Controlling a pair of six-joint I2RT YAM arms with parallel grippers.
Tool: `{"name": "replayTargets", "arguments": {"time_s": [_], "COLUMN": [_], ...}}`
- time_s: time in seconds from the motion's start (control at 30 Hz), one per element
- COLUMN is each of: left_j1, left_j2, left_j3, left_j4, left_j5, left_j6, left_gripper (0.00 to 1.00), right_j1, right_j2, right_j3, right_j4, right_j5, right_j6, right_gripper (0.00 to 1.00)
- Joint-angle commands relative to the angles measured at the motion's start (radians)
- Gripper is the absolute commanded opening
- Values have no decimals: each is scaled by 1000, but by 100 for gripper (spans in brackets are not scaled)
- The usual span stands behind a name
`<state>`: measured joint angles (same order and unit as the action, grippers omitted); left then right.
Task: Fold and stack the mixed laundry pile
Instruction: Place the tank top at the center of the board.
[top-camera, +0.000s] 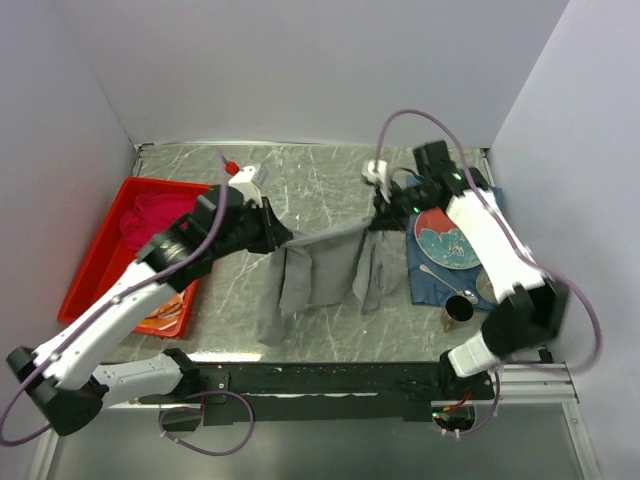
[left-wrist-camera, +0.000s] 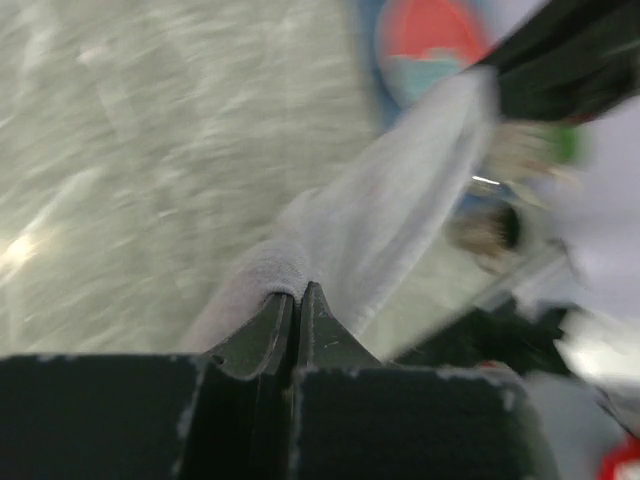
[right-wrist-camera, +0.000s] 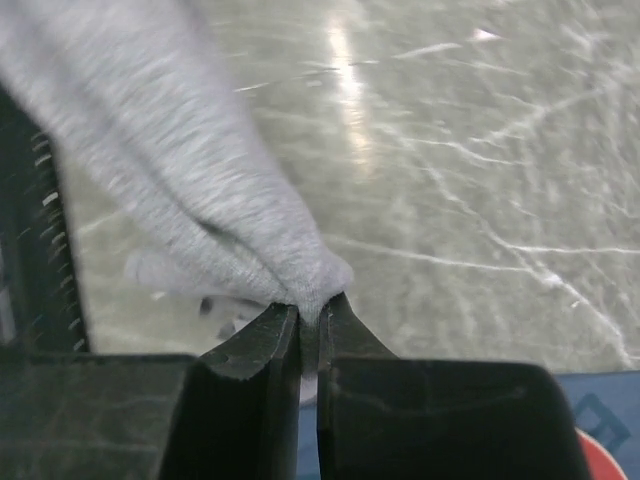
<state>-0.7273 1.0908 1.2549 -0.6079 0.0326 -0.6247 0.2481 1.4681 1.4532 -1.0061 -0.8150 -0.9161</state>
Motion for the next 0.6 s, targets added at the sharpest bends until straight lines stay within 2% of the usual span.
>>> {"name": "replayTargets", "arguments": {"time_s": [0.0,0.03,0.07,0.1,0.13,0.23,0.3,0.33,0.4,0.43,0.47,0.57], "left_j1": [147,242,284,316,363,381,381,381,381,379,376,336], "left_j2": [136,170,208,289,328,422,416,408,373,360,333,287], "left_j3": [-173,-217,-221,-212,-157,5,44,55,43,8,-17,-123], "left_j4": [144,189,213,227,218,134,116,100,77,63,59,65], "left_j5": [-163,-151,-157,-167,-198,-244,-202,-139,-48,42,84,206], "left_j6": [-58,-69,-90,-96,-95,-38,32,83,111,123,112,56], "left_gripper": [10,36,51,61,75,82,84,89,89,88,87,83], "right_j1": [31,36,42,49,49,34,19,4,-18,-39,-49,-90], "right_j2": [330,397,461,569,613,672,597,563,465,437,402,399], "right_j3": [204,336,405,470,589,664,583,465,339,226,179,95], "right_j4": [250,238,227,216,207,173,236,257,284,275,229,187], "right_j5": [233,269,305,397,428,485,458,391,291,184,139,94], "right_j6": [253,278,302,340,358,375,343,320,205,150,43,2], "right_gripper": [25,35,59,70,83,99,99,100,100,100,100,99]}}
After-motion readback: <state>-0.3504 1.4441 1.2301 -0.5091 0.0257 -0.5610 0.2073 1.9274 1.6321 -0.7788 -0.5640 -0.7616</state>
